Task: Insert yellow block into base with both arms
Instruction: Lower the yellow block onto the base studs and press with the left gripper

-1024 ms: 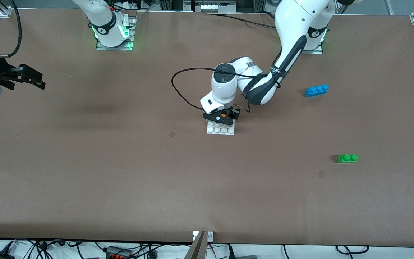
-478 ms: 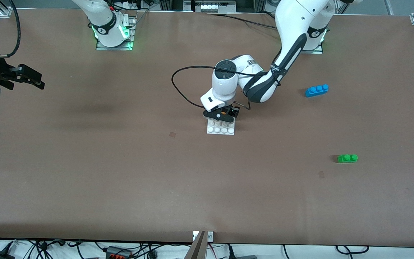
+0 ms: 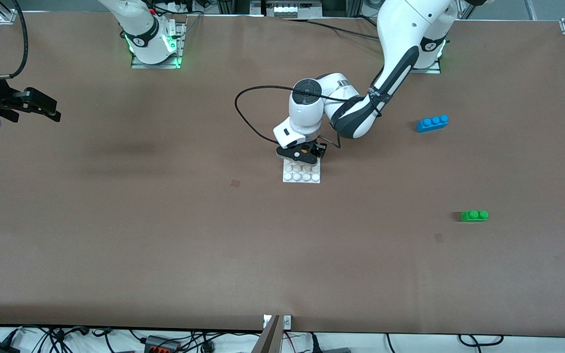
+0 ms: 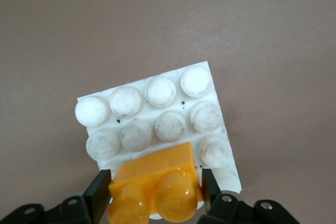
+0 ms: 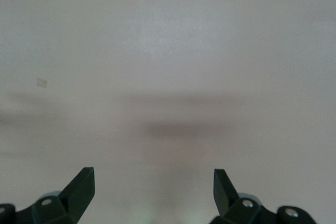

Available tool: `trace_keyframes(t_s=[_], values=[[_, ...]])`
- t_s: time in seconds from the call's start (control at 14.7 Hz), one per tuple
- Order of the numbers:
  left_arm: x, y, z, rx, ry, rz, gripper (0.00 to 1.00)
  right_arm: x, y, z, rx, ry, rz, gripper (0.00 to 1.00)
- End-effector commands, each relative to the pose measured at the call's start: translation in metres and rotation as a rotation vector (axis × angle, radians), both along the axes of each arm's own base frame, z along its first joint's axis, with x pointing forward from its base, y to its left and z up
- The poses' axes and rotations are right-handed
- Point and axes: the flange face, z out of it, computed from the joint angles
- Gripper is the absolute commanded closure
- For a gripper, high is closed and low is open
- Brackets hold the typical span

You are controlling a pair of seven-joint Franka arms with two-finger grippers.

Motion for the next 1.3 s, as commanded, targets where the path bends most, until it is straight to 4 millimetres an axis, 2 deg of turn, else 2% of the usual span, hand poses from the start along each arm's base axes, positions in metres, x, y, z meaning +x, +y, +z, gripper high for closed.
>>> trace_keyframes(t_s=[0.0, 0.41, 0.75, 0.96, 1.23], values=[[-0.009, 0.006, -0.001, 0.017, -0.008, 0.000, 0.57, -0.001, 0.001, 0.002, -0.005, 0.005, -0.012, 0.00], [-0.008, 0.005, -0.011, 0.026, -0.007, -0.006, 0.58, -0.001, 0.000, 0.002, -0.005, 0.005, -0.014, 0.00], [0.003, -0.006, -0.009, 0.007, -0.018, 0.000, 0.60, -0.001, -0.001, 0.002, -0.004, 0.005, -0.015, 0.00], [0.002, -0.004, -0.008, 0.036, -0.007, -0.010, 0.62, -0.001, -0.001, 0.002, -0.004, 0.005, -0.016, 0.00], [0.009, -0.004, -0.005, 0.040, -0.011, -0.010, 0.62, -0.001, -0.001, 0.001, -0.004, 0.006, -0.016, 0.00]])
